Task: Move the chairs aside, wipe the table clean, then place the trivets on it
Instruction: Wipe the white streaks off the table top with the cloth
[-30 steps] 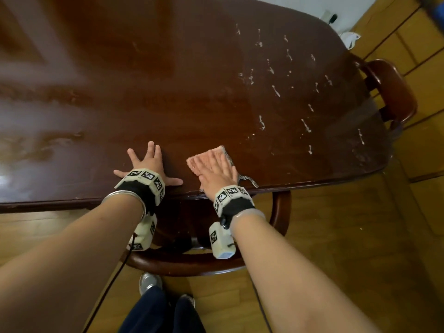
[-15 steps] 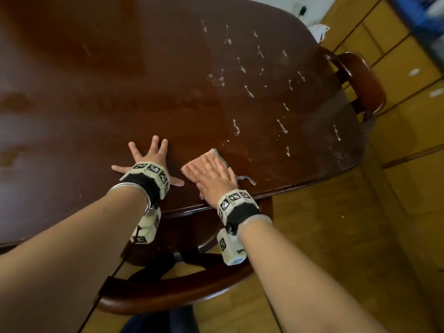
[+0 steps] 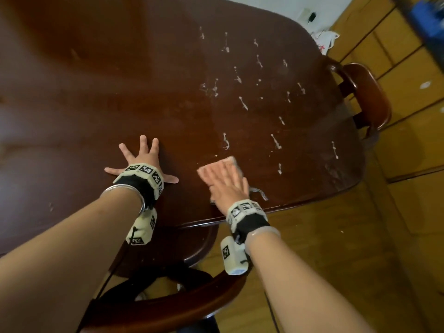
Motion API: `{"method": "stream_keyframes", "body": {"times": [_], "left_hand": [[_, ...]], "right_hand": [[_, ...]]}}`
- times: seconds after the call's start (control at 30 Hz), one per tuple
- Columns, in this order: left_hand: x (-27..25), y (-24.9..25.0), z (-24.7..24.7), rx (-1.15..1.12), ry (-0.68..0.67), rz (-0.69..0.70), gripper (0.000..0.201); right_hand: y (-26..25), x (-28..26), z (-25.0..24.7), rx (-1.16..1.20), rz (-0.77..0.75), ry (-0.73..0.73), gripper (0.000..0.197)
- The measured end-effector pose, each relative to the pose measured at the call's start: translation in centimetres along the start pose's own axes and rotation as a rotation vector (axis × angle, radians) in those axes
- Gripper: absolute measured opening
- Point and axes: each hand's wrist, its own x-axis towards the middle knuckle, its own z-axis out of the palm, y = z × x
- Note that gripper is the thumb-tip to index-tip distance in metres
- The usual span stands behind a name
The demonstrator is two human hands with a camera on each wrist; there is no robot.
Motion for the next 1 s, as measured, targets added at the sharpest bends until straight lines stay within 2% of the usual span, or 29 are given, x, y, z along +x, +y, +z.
{"method": "stream_keyframes", "body": {"times": [0.1,0.2,0.27,0.33,0.4,0.47,0.5,0.57,0.67,0.73,0.83,0.93,1.0], "left_hand": [[0.8,0.9,-1.0,0.004,0.01,0.006,0.128],[1.7,1.6,-1.9,0.019,0.018,0.023,0.13],[2.3,1.8,-2.3,0.042,0.019,0.025,0.132],[2.9,2.2,-2.8,0.054,0.014,0.015,0.133],[3.3,2.6,-3.3,0.047,0.007,0.006,0.134],[3.7,3.0,-3.7,0.048,0.003,0.003,0.135],[3.9,3.1,-3.8,0.048,-0.001,0.001,0.136],[3.9,3.1,-3.7,0.052,-0.003,-0.003,0.137],[4.1,3.0,-3.7,0.058,-0.006,-0.01,0.138],[4.2,3.1,-3.8,0.051,-0.018,-0.014,0.138],[4.2,3.1,-3.9,0.048,-0.025,-0.015,0.138],[3.9,3.0,-4.0,0.049,-0.023,0.0,0.136],[3.6,2.5,-3.8,0.049,-0.012,0.023,0.134]], "right_hand": [[3.0,1.7,-2.2,0.077,0.171,0.026,0.054],[1.9,5.8,-5.1,0.158,0.241,0.07,0.057],[0.2,8.5,-6.6,0.155,0.202,0.069,0.059],[-1.2,9.6,-6.9,0.097,0.086,0.046,0.058],[-1.5,8.8,-6.2,0.009,-0.063,0.009,0.059],[0.1,7.6,-5.3,-0.078,-0.149,0.019,0.059],[1.4,7.5,-5.3,-0.09,-0.138,0.024,0.057],[3.4,8.3,-6.4,-0.011,-0.013,0.021,0.053],[2.1,10.8,-8.4,0.061,0.136,0.019,0.054],[-1.1,11.9,-8.3,0.031,0.087,-0.028,0.058],[-4.6,10.4,-6.5,-0.105,-0.137,-0.06,0.067],[-2.1,7.6,-5.2,-0.146,-0.232,-0.04,0.061],[1.1,7.1,-6.0,-0.152,-0.186,-0.022,0.057]]}}
